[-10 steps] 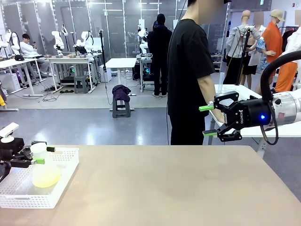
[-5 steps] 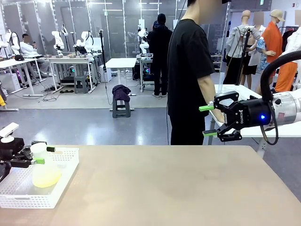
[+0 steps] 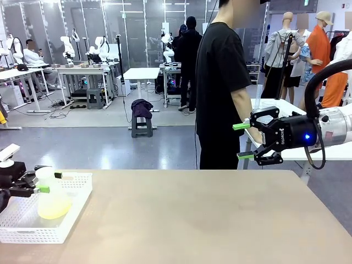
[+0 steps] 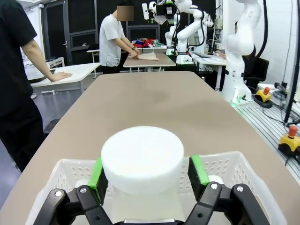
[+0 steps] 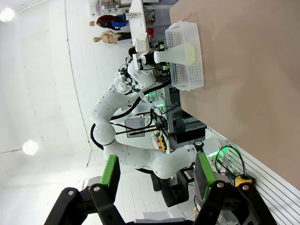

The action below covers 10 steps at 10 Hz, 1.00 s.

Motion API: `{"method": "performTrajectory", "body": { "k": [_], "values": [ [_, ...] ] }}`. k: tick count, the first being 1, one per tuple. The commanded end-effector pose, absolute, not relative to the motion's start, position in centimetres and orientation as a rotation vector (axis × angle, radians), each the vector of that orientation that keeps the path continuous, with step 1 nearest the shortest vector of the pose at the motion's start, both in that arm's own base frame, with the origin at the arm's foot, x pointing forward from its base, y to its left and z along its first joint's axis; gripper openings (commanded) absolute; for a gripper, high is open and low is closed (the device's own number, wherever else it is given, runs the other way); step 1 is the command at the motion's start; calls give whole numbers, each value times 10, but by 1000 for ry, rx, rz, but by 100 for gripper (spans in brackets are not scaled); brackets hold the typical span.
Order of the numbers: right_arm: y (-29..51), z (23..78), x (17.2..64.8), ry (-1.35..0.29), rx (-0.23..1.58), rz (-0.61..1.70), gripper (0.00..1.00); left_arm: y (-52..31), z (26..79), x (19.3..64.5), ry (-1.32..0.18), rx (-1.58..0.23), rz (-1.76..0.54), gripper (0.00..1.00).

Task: Prepare the solutions needed for the experiment.
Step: When the human places the Big flask in the center of the table, pick up the Big flask and place it in the left Organizing basket.

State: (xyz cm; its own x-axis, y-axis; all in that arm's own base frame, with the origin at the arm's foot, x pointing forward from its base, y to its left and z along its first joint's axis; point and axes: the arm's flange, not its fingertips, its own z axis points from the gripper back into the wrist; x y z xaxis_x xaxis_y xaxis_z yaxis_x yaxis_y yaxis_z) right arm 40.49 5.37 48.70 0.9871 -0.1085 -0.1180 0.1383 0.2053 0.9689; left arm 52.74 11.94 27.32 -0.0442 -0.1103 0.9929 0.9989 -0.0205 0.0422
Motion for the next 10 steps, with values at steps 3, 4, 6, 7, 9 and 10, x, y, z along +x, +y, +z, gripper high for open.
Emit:
{"method": "performTrajectory", "body": {
  "k": [3,4,6,7,9,10],
  "values": [
    [54,487,405,28,1358,-170,81,162,285,517,-1225,-1085,-1284,86],
    [54,487,405,28,1358,-170,81,170,288,516,-1227,-1053,-1284,86],
    [54,487,405,28,1358,-170,81,190,294,512,-1235,-991,-1272,86],
    [54,487,405,28,1358,-170,81,205,302,507,-1276,-1008,-1229,86],
    [54,487,405,28,1358,-170,81,214,341,497,-1320,-1074,-1010,86],
    [54,487,405,28,1358,-170,81,213,363,487,-1282,-1084,-920,86]
  ]
}}
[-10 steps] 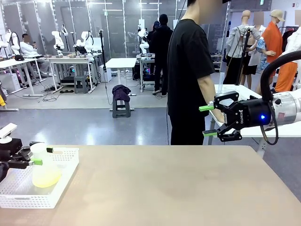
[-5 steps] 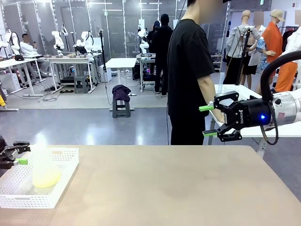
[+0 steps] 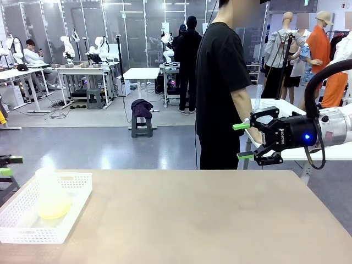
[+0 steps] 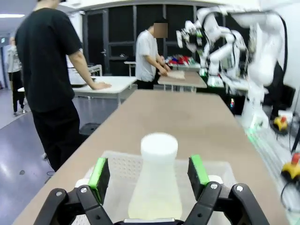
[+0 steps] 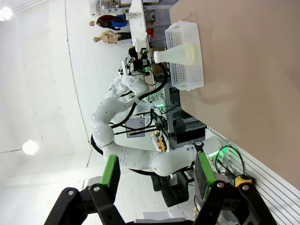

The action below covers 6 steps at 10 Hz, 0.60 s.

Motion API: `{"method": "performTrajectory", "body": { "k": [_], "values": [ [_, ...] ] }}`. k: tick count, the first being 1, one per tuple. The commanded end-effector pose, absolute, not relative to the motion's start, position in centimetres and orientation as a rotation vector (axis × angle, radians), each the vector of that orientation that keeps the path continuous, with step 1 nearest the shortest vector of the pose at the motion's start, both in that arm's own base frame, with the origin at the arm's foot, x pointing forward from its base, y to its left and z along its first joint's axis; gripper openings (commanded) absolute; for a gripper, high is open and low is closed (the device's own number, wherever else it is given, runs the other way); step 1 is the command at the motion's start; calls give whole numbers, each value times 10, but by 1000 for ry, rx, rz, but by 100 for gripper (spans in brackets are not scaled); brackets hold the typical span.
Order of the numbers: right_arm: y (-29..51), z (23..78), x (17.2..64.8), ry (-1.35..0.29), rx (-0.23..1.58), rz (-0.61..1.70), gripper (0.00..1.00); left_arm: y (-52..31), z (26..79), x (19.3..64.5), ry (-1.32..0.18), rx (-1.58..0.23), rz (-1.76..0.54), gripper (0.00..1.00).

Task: Prepare the solutions needed for the experiment.
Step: When the human places the Big flask in the center of the table, pick up the Big flask and place it in the left Organizing basket.

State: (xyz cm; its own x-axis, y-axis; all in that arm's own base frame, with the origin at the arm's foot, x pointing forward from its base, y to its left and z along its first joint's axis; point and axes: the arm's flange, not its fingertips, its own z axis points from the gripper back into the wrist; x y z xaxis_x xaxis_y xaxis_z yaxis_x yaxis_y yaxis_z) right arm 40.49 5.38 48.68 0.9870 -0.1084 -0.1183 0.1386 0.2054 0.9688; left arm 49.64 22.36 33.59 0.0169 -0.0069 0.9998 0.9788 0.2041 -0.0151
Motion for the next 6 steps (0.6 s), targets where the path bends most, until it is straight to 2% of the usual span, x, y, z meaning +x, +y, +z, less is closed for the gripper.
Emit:
{"method": "performTrajectory", "body": {
  "k": [1,3,4,5,6],
  "values": [
    [54,487,405,28,1358,-170,81,203,389,478,-1261,-1120,-916,86],
    [54,487,405,28,1358,-170,81,170,440,462,-1193,-1196,-908,86],
    [54,487,405,28,1358,-170,81,149,458,454,-1050,-1264,-856,86],
    [54,487,405,28,1358,-170,81,130,469,448,-904,-1252,-760,86],
    [54,487,405,28,1358,-170,81,110,484,439,-778,-1420,-738,86]
  ]
}}
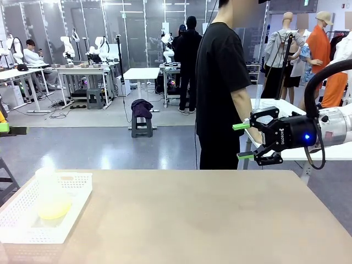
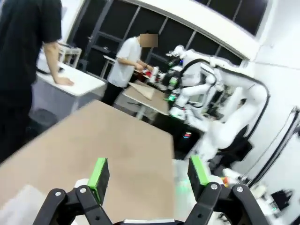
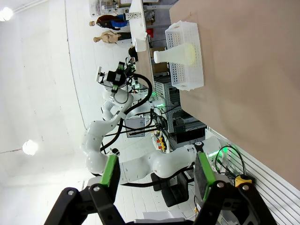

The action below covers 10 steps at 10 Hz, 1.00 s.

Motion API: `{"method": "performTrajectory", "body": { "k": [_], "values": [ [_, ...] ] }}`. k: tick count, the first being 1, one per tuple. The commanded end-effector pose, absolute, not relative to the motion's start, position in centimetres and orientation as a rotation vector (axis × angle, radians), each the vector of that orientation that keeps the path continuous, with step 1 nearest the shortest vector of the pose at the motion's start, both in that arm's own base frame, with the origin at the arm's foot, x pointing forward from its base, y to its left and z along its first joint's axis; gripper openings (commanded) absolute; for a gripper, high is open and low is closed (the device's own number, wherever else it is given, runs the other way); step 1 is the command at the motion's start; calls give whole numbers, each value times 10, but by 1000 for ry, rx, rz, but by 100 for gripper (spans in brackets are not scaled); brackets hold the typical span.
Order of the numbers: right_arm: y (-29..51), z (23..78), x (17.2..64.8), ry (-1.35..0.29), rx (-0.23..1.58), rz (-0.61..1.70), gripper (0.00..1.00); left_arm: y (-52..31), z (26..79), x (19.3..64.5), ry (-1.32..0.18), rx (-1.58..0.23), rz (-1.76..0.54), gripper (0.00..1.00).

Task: Prepare the solutions needed for the experiment.
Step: When the human places the Big flask in the center of the table, pick up the Big flask and place it in the left Organizing basket.

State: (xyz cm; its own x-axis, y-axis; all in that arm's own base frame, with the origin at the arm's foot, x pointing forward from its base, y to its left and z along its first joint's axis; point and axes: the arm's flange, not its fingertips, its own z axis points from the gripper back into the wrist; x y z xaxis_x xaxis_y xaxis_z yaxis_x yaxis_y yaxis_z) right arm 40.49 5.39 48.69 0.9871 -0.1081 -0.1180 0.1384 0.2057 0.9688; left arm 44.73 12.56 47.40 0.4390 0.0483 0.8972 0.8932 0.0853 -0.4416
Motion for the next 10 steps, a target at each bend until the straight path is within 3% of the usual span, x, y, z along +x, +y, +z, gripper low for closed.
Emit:
{"method": "performTrajectory", "body": {
  "k": [1,4,5,10],
  "values": [
    [54,487,405,28,1358,-170,81,95,485,441,-728,-1519,-651,86],
    [54,487,405,28,1358,-170,81,36,465,438,-450,-1749,-435,86],
    [54,487,405,28,1358,-170,81,22,460,438,-456,-1793,-322,86],
    [54,487,405,28,1358,-170,81,-5,449,436,-332,-1718,-174,86]
  ]
}}
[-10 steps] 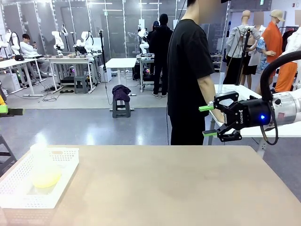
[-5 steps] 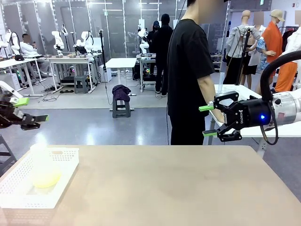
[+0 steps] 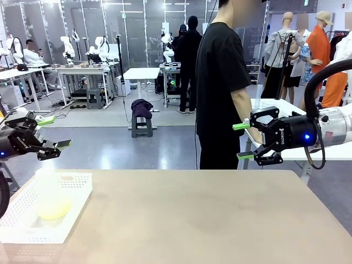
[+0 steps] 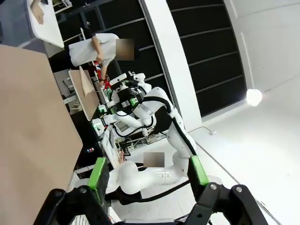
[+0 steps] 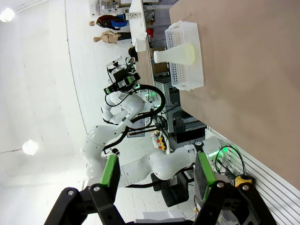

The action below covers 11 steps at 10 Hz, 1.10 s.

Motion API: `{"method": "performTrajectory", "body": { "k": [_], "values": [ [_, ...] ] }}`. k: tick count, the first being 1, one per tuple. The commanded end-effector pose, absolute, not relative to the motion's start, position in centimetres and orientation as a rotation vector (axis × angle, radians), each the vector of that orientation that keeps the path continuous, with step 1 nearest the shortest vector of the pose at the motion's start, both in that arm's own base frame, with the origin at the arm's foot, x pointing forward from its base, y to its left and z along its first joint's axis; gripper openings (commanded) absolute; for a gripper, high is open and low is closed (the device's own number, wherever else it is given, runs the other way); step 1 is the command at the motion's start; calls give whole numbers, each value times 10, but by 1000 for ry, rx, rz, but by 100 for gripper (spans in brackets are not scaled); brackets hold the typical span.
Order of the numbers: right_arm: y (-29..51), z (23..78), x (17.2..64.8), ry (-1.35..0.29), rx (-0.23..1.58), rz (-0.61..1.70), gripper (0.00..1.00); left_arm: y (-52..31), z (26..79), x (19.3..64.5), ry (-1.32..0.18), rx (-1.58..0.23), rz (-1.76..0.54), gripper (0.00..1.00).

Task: Prepare the solutions needed for the experiment.
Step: When the human places the Big flask in the center of the table, pick up the Big flask and place it in the left Organizing basket.

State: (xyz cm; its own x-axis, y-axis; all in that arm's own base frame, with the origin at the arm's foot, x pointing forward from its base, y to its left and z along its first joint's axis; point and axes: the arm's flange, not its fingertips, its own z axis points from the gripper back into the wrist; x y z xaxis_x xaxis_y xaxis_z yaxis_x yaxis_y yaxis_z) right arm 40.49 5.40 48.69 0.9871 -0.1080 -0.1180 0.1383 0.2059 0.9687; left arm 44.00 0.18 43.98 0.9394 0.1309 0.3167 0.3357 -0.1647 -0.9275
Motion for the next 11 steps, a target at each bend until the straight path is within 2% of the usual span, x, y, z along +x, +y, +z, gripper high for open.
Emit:
{"method": "performTrajectory", "body": {
  "k": [1,2,11],
  "values": [
    [54,487,405,28,1358,-170,81,-5,449,438,-308,-1721,-178,86],
    [54,487,405,28,1358,-170,81,2,440,440,-352,-1739,-187,86],
    [54,487,405,28,1358,-170,81,2,440,440,-352,-1739,-187,86]
  ]
}}
